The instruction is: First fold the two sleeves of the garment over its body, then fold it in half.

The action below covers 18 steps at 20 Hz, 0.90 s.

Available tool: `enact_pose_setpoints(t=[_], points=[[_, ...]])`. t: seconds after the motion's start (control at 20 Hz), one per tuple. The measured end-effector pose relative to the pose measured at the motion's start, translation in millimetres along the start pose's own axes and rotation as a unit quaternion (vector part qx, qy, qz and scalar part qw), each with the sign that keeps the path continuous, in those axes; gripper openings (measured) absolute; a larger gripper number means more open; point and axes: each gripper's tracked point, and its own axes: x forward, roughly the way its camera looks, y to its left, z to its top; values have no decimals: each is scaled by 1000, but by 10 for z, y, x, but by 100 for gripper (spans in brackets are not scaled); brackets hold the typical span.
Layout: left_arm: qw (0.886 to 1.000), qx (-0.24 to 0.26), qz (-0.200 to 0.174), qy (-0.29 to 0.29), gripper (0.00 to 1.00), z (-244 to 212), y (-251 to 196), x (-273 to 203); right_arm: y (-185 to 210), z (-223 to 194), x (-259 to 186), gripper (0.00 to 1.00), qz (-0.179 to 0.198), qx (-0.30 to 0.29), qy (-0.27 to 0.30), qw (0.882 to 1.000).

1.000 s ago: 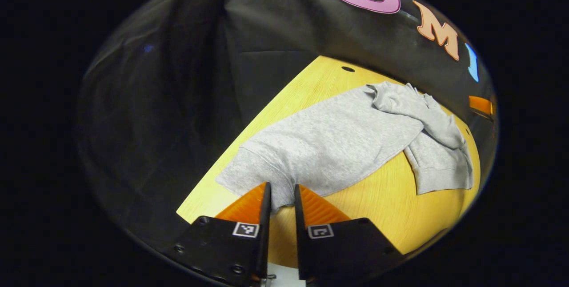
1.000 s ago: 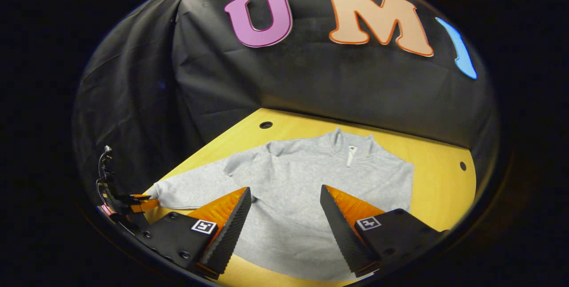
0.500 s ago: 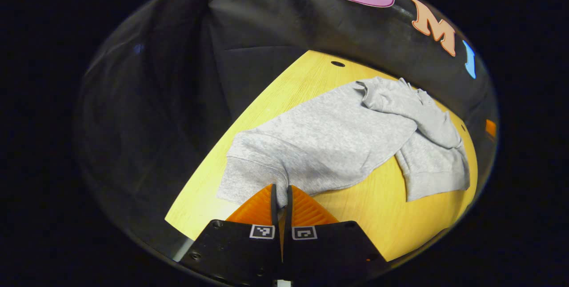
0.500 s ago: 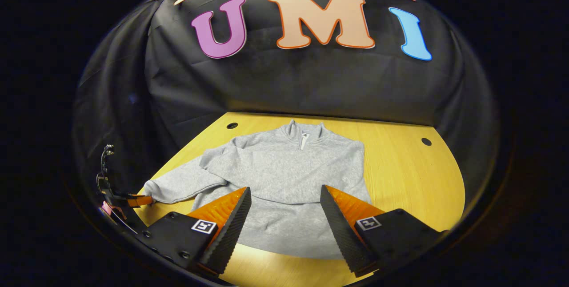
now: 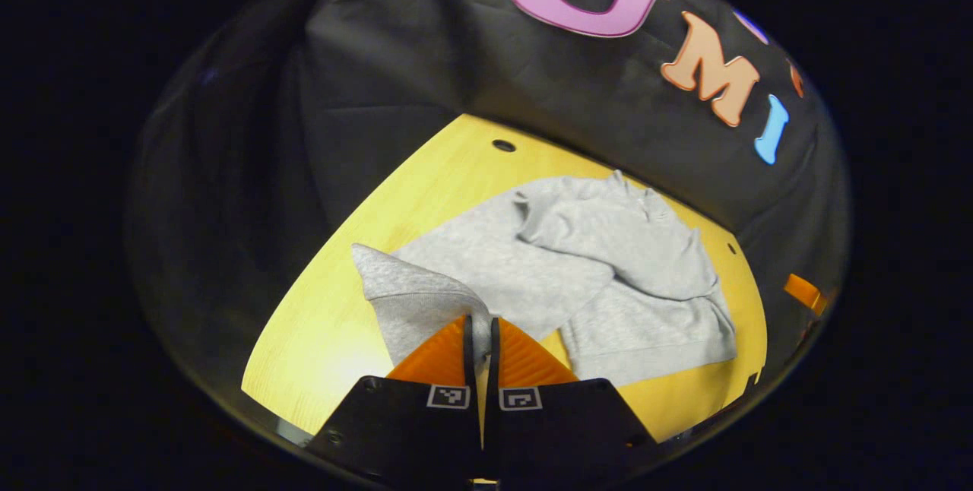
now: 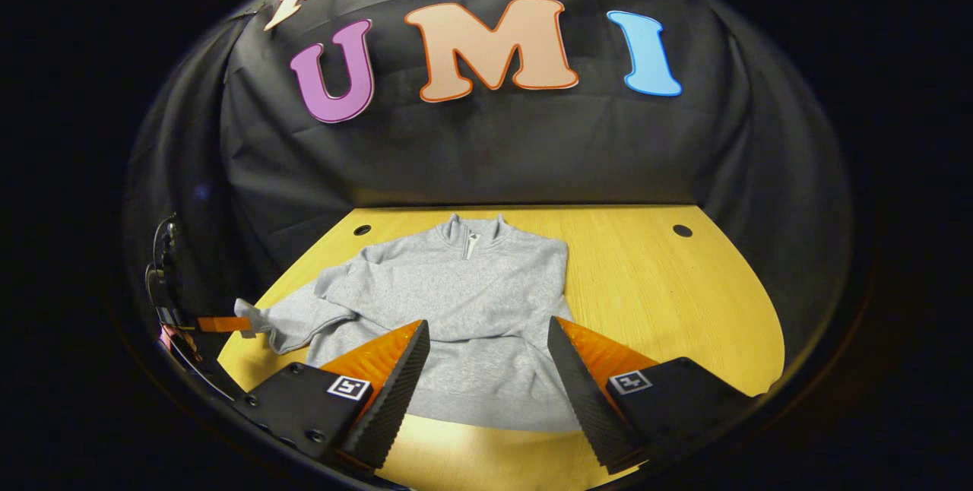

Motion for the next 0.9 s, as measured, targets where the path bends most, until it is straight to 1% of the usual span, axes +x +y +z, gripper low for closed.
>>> enact_pose_setpoints(t=[0.1, 0.25, 0.3, 0.4, 0.55, 0.6, 0.75, 0.9], points=[[999, 21, -29, -9, 0, 163, -350, 51, -114, 1, -66, 98, -7, 3, 0, 1000], [995, 73, -62, -22, 0, 288, -880, 110, -318, -19, -107, 98, -19, 1, -1, 1000], [993, 81, -80, -22, 0, 310, -1087, 135, -377, -29, -120, 95, -22, 1, 0, 1000], [989, 90, -118, -23, 0, 343, -1515, 185, -474, -42, -144, 95, -26, 6, 3, 1000], [980, 114, -163, -20, 0, 356, -2104, 286, -613, -44, -174, 95, -32, 9, 5, 999], [977, 124, -174, -21, 0, 459, -2246, 325, -659, -40, -187, 95, -34, 10, 6, 999], [966, 156, -206, -21, 0, 476, -2743, 404, -800, -44, -227, 95, -42, 15, 7, 999], [958, 174, -229, -20, 0, 489, -3132, 497, -962, -60, -260, 95, -55, 19, 9, 998]])
